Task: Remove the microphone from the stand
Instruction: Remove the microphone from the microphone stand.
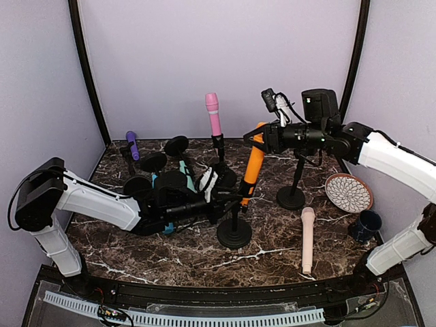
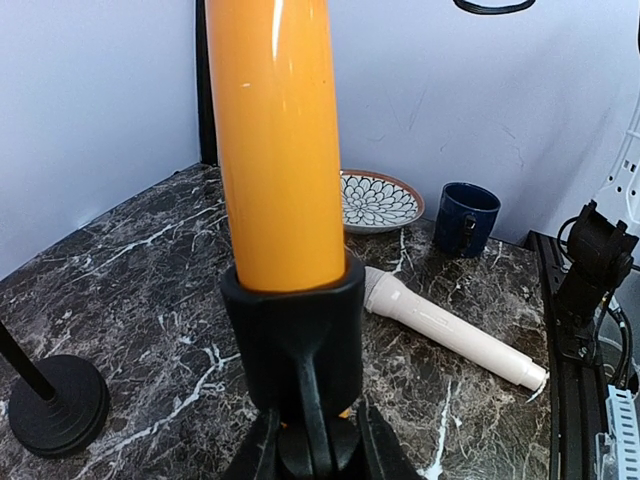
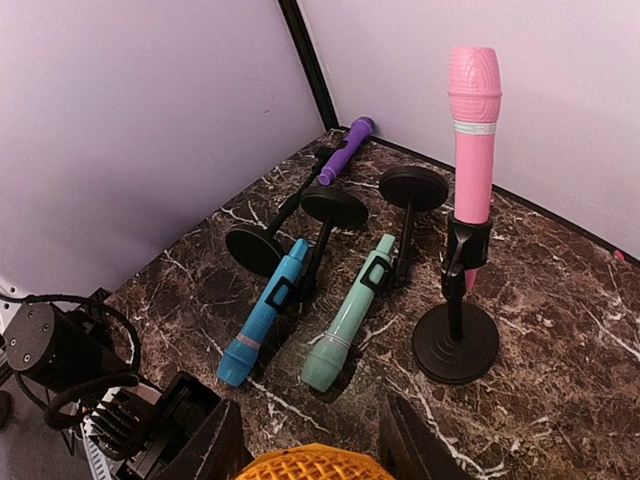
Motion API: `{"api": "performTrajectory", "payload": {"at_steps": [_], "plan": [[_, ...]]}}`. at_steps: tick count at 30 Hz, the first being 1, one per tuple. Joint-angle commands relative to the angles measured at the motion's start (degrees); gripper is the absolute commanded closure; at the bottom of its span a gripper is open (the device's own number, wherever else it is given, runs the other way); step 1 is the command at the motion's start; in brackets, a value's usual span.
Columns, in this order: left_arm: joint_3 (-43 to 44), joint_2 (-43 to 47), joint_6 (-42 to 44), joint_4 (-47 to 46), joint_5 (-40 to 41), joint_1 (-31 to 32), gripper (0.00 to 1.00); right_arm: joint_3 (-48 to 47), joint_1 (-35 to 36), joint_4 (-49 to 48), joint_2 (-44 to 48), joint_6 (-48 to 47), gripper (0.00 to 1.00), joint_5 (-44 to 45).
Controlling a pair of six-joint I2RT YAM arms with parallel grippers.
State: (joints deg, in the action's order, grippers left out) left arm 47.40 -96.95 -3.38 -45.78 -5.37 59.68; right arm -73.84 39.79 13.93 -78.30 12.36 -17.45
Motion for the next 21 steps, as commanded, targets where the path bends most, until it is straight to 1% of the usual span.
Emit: {"api": "performTrajectory", "payload": {"at_steps": [1, 5, 9, 11, 14, 16, 21], "plan": [[-3.01, -1.08, -0.62, 7.86, -0.35, 0.03, 1.0, -6.74, -0.77, -2.26, 1.4, 4.91, 0.69, 11.72], [-2.99, -1.13, -0.75, 7.81, -0.38, 0.0, 1.0, -6.76, -0.77, -1.58, 1.6, 4.96, 0.69, 14.06], [-3.18, -0.94, -0.75, 7.9, -0.12, 0.0, 1.0, -6.37, -0.77, -1.97, 1.97, 4.1, 0.69, 13.33], [-3.2, -0.91, -0.84, 7.9, -0.17, 0.05, 1.0, -5.7, -0.77, -3.29, 2.46, 2.78, 0.69, 10.3], [-3.21, -1.04, -0.91, 7.9, -0.13, 0.01, 1.0, -4.96, -0.77, -5.78, 3.21, 0.59, 0.69, 0.49], [-3.19, -1.0, -0.94, 7.9, -0.18, 0.01, 1.0, -3.96, -0.77, -7.54, 3.92, -0.38, 0.69, -4.13], [-3.25, -0.96, -0.98, 7.9, -0.14, 0.02, 1.0, -2.42, -0.77, -9.46, 5.46, -2.66, 0.69, -9.88]]}}
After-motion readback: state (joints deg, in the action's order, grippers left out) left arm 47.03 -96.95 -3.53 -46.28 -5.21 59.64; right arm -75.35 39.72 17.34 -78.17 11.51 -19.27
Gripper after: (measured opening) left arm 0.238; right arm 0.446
